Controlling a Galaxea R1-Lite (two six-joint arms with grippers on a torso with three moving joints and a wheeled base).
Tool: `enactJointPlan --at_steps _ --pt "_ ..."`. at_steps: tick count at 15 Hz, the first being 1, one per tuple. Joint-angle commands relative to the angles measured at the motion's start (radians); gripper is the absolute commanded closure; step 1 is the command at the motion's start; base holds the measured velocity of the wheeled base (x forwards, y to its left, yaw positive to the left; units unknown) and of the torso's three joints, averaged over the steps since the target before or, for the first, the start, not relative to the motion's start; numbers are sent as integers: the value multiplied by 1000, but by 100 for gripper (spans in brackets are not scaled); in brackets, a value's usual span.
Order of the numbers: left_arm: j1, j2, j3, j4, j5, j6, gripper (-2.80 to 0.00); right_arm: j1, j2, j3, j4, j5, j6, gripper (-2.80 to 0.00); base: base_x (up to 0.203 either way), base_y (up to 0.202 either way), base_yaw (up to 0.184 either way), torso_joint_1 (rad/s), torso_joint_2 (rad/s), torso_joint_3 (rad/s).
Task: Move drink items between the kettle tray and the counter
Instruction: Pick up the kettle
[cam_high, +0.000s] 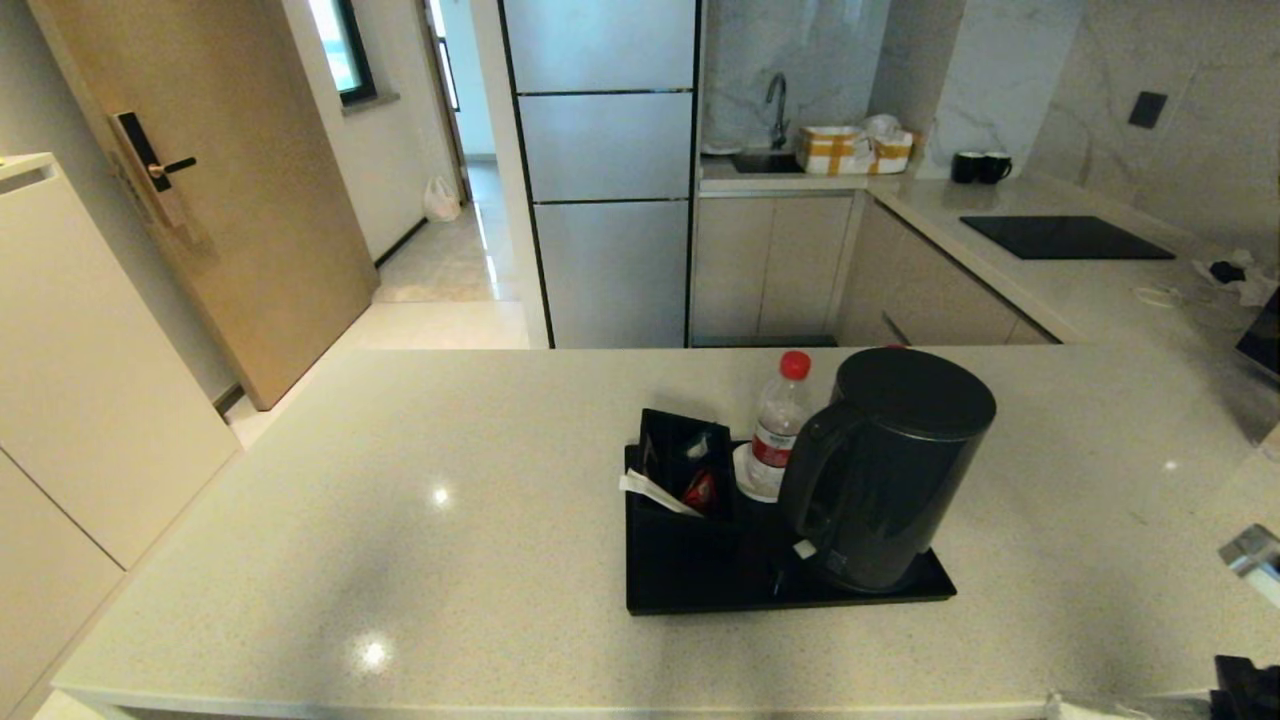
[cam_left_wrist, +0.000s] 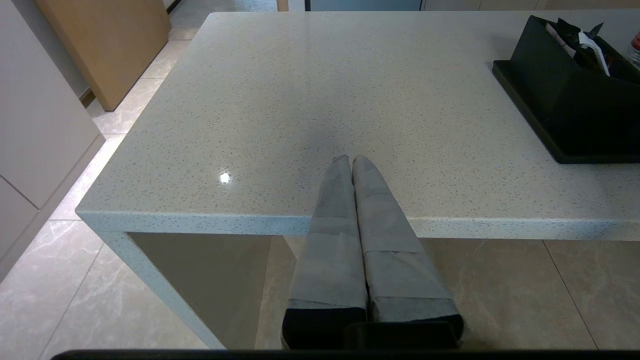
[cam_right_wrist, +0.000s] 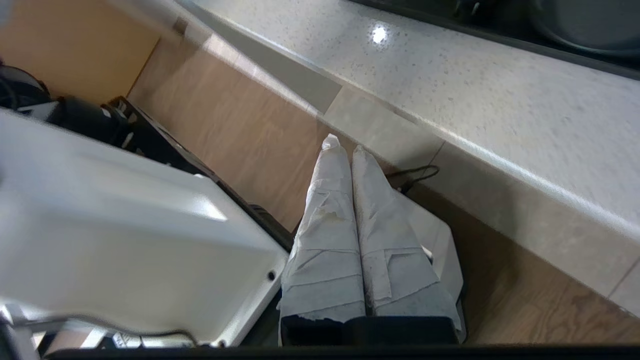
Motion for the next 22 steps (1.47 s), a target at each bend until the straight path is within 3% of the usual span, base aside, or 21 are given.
enactJointPlan --at_steps 1,4,8,10,11,12,19,22 --pt "1 0 -1 0 0 0 0 41 234 -8 -126 0 0 0 0 0 0 0 0 0" --pt "1 0 0 -1 0 0 0 117 424 -53 -388 -75 8 0 0 0 0 0 0 0" --pt "1 0 0 -1 0 0 0 207 586 -57 -776 -318 67 0 0 0 0 0 0 0" --pt "1 0 0 -1 0 0 0 268 620 30 -911 -397 52 0 0 0 0 0 0 0" --pt "1 0 0 -1 0 1 0 294 623 57 -972 -455 26 -280 0 0 0 0 0 0" --pt "1 0 0 -1 0 0 0 315 621 57 -992 -500 20 -280 0 0 0 0 0 0" --pt "1 0 0 0 0 0 0 389 704 37 -1015 -520 56 -280 0 0 0 0 0 0" --pt "1 0 0 0 0 0 0 390 817 11 -1139 -577 88 -280 0 0 0 0 0 0"
